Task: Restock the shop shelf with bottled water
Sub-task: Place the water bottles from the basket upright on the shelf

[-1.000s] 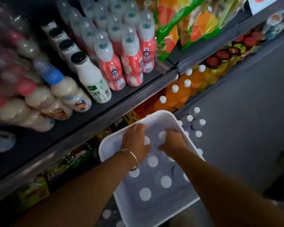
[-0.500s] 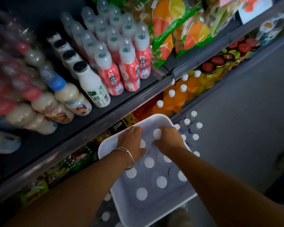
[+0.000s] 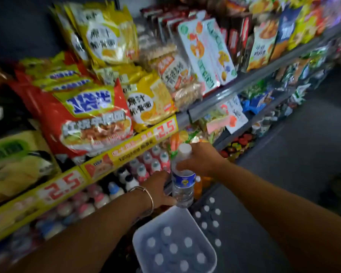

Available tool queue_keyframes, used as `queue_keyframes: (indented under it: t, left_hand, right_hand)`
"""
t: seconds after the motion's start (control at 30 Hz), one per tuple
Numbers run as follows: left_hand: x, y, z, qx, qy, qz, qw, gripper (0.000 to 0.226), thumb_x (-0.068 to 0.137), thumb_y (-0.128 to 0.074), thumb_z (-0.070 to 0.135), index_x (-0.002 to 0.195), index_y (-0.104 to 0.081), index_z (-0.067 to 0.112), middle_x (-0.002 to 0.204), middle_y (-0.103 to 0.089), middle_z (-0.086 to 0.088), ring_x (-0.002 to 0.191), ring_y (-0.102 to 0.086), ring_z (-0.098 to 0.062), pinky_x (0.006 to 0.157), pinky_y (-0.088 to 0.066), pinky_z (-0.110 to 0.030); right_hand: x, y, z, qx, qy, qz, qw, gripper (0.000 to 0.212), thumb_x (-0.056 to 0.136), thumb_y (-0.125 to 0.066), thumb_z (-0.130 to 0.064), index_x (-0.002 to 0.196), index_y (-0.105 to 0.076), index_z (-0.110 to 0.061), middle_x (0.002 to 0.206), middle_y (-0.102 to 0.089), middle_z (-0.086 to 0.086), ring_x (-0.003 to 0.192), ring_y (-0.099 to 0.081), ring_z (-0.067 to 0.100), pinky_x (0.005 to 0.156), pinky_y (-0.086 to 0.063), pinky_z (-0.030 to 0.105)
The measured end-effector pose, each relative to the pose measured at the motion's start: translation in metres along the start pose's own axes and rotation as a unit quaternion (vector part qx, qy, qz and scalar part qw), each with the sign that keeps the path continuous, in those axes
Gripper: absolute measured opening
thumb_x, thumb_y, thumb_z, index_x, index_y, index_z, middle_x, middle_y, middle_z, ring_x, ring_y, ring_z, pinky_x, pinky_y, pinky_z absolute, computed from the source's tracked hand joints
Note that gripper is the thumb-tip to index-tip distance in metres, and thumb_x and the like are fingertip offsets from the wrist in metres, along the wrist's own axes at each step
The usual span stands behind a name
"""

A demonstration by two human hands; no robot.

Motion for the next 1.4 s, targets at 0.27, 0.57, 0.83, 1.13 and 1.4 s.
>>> queue_keyframes:
  t: [0.27,0.57,0.83,1.13,1.4]
  left_hand:
    - [-0.081,0.188,0.120,-0.016,-0.079,0.059,0.995,0.075,0.074,-0.077,0.018,0.135,-0.036,0.004,0.135,-0.045,-0.014,0.122,-0.048,-0.028,0.098,-0.042,-0.033]
    - [-0.187,0.404,0.224,-0.049,-0.144,0.207,0.966,0.066,0.072,-0.077,0.014,0.128,-0.044,0.004,0.111,-0.054,-0.005,0.100,-0.055,-0.015,0.094,-0.048,-0.029]
    - [-0.223,0.531,0.214,-0.080,-0.116,0.318,0.938,0.091,0.046,-0.082,0.030,0.126,-0.047,0.006,0.117,-0.059,-0.011,0.098,-0.060,-0.020,0.092,-0.049,-0.037]
    - [-0.158,0.597,0.129,-0.071,0.001,0.364,0.929,0.070,0.072,-0.077,0.025,0.131,-0.043,0.008,0.125,-0.057,-0.006,0.106,-0.058,-0.017,0.096,-0.046,-0.027]
    - [-0.108,0.630,0.064,-0.112,0.072,0.416,0.899,0.072,0.076,-0.075,0.015,0.136,-0.036,0.002,0.134,-0.048,-0.013,0.119,-0.052,-0.023,0.093,-0.039,-0.023]
  right_hand:
    - [-0.062,0.208,-0.168,0.047,0.094,0.147,0.984,0.026,0.078,-0.069,-0.034,0.082,-0.067,-0.008,0.077,-0.055,0.006,0.072,-0.053,0.019,0.051,-0.038,0.020]
    - [-0.119,0.391,-0.335,0.138,0.228,0.281,0.922,0.028,0.081,-0.058,-0.038,0.075,-0.064,-0.011,0.069,-0.054,0.005,0.066,-0.046,0.018,0.056,-0.035,0.026]
    - [-0.079,0.451,-0.440,0.221,0.312,0.272,0.883,0.038,0.082,-0.059,-0.040,0.081,-0.067,-0.003,0.074,-0.058,0.008,0.061,-0.053,0.019,0.057,-0.038,0.025]
    - [0.054,0.414,-0.511,0.231,0.368,0.152,0.888,0.038,0.080,-0.066,-0.037,0.091,-0.069,0.000,0.075,-0.067,0.008,0.064,-0.064,0.018,0.057,-0.053,0.025]
    - [0.146,0.372,-0.561,0.233,0.423,0.054,0.874,0.028,0.080,-0.071,-0.024,0.093,-0.065,0.000,0.068,-0.060,0.003,0.060,-0.055,0.015,0.064,-0.046,0.028]
Point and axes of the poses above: each hand's wrist, its own x-axis towards the middle knuckle, its own y-axis out of the back of the hand, z = x × y, the point moved 10 cm from there along x, towards the middle knuckle
